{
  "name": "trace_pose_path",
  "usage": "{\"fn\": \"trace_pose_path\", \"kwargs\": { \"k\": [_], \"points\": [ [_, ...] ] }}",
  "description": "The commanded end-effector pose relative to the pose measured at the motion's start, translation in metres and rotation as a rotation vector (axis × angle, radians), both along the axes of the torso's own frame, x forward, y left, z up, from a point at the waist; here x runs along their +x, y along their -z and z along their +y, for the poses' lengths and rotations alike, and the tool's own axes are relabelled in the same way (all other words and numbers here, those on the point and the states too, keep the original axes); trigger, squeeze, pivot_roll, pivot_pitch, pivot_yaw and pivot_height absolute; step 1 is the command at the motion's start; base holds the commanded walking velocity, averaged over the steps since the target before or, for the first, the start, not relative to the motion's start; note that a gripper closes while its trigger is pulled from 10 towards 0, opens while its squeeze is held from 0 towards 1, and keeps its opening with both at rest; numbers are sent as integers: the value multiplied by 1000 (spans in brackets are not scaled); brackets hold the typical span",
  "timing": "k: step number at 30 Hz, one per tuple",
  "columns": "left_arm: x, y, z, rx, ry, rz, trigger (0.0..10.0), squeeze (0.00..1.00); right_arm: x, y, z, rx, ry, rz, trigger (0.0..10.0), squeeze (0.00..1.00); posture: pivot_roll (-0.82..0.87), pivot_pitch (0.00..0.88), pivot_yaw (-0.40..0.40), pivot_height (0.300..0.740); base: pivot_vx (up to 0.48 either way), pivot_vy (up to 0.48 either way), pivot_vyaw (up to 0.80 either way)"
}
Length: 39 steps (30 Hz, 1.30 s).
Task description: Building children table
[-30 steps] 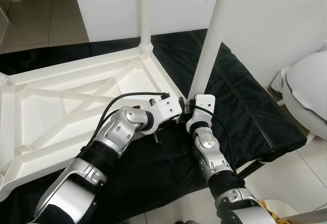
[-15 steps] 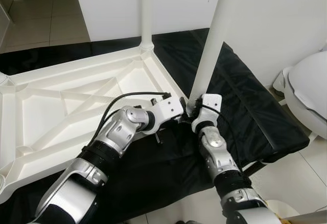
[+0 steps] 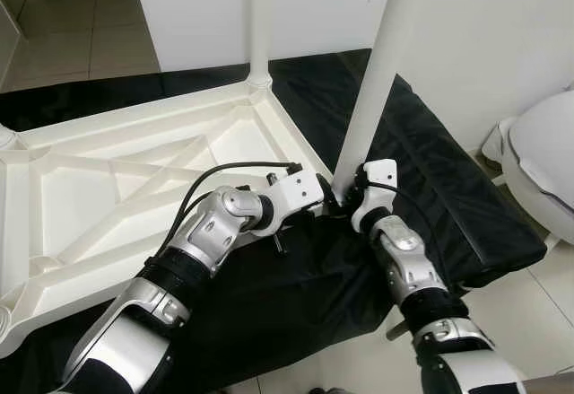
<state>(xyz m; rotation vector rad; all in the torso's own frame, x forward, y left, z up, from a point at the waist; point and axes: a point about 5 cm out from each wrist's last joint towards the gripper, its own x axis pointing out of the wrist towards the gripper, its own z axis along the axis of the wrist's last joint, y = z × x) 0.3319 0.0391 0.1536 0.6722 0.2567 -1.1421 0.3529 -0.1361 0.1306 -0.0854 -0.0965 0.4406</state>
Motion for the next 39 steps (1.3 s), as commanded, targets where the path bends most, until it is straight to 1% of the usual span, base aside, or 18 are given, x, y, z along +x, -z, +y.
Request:
{"fn": "trace_pose_path", "kwargs": {
  "k": [1,2,5,8,9,12,13,14,15,16,17,18,29,31,34,37,38,39],
  "points": [
    [-1,9,6,63,6,23,10000,0,-3,11,-6,-37,-64,42,10000,0,-35,55,23,740,0,0,0],
    [-1,8,6,65,8,22,10000,0,-2,10,-6,-45,-94,39,10000,0,-32,53,23,740,0,0,0],
    [-1,8,6,65,9,21,10000,0,-2,9,-6,-48,-118,37,10000,0,-31,52,23,740,0,0,0],
    [-1,8,7,70,12,21,10000,0,-1,7,-7,-68,-204,31,10000,0,-27,46,31,740,0,0,0],
    [-1,8,7,70,12,21,10000,0,-1,7,-7,-68,-204,31,10000,0,-27,46,31,740,0,0,0],
    [-2,8,7,74,17,19,10000,0,0,7,-12,-85,-251,59,10000,0,-24,41,33,740,0,0,0],
    [-2,8,7,75,18,19,10000,0,1,8,-13,-84,-267,69,9020,0,-22,39,34,740,0,0,0],
    [-2,8,7,75,18,19,10000,0,1,8,-13,-84,-267,69,9020,0,-22,39,34,740,0,0,0],
    [-2,8,7,76,19,17,10000,0,0,9,-14,-97,-281,72,4549,0,-22,39,34,740,0,0,0],
    [-2,8,7,76,19,17,10000,0,0,9,-14,-97,-281,72,4549,0,-22,39,34,740,0,0,0],
    [-2,8,7,77,20,17,10000,0,0,10,-13,-106,-295,75,3373,0,-21,36,34,740,0,0,0],
    [-2,8,7,77,22,17,10000,0,0,11,-14,-105,-308,77,0,0,-21,34,33,740,0,0,0],
    [-4,9,3,75,31,18,10000,0,-4,15,-14,-87,-334,79,0,0,-30,28,31,740,0,0,0],
    [-4,9,2,74,34,18,10000,0,-4,17,-17,-42,-293,90,0,0,-31,30,29,740,0,0,0],
    [-4,9,2,74,35,19,10000,0,-3,19,-19,-3,-249,99,0,0,-32,30,28,740,0,0,0],
    [-4,9,2,75,36,19,10000,0,-3,20,-20,-13,-223,94,0,0,-36,32,29,740,0,0,0],
    [-4,10,2,75,36,20,10000,0,-3,22,-21,0,-184,102,0,0,-38,34,28,740,0,0,0],
    [-4,10,2,75,36,20,10000,0,-3,22,-21,0,-184,102,0,0,-38,34,28,740,0,0,0]
  ]
}}
